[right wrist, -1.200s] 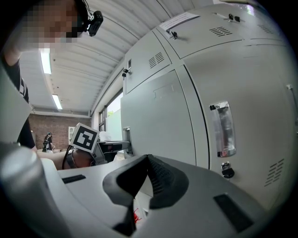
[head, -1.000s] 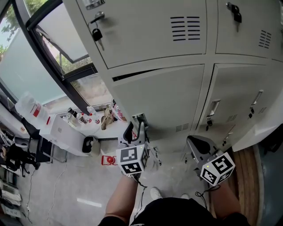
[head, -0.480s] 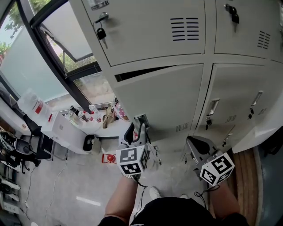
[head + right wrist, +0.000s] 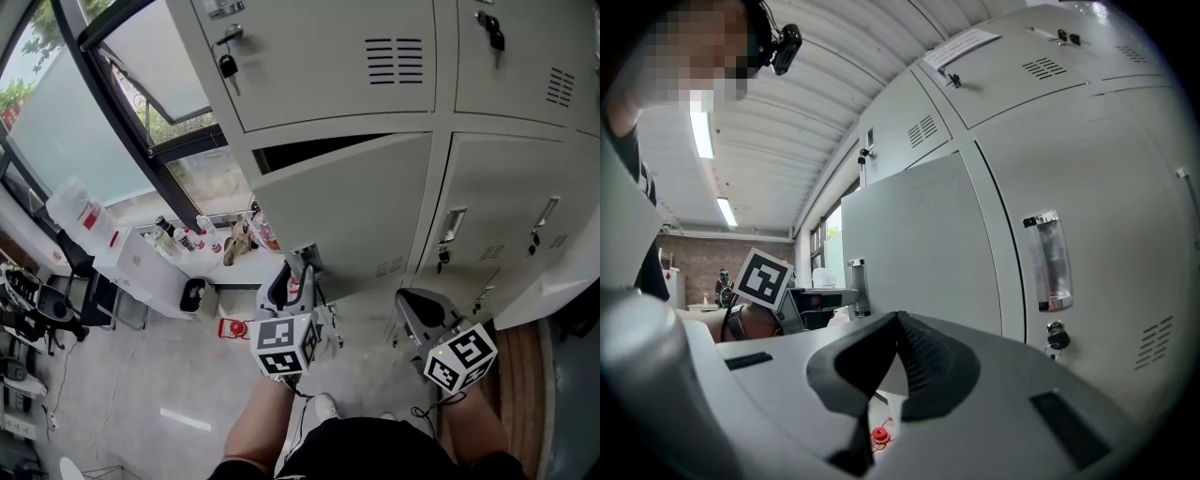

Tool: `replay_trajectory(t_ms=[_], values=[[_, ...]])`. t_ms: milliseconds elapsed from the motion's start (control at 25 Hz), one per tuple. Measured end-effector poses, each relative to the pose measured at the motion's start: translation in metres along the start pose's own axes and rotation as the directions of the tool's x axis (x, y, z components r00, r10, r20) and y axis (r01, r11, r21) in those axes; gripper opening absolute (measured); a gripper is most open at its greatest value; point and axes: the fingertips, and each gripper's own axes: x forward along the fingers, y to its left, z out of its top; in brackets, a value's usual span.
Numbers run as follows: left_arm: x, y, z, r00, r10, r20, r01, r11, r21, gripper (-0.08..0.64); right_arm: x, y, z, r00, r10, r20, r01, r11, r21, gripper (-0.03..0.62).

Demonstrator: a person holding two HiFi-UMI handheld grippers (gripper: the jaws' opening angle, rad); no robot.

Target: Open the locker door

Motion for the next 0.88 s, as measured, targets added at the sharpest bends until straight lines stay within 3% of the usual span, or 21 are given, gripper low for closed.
replay_trajectory(t_ms=[880], values=[[-0.067,-0.059,-0.007,0.999,0.026,0.031,-0.025,1.000,-0.016,0.147,-0.049,0.014,-0.011,0.993,0.115,-0.039,-0.116,0.993,-0.015,0.054]])
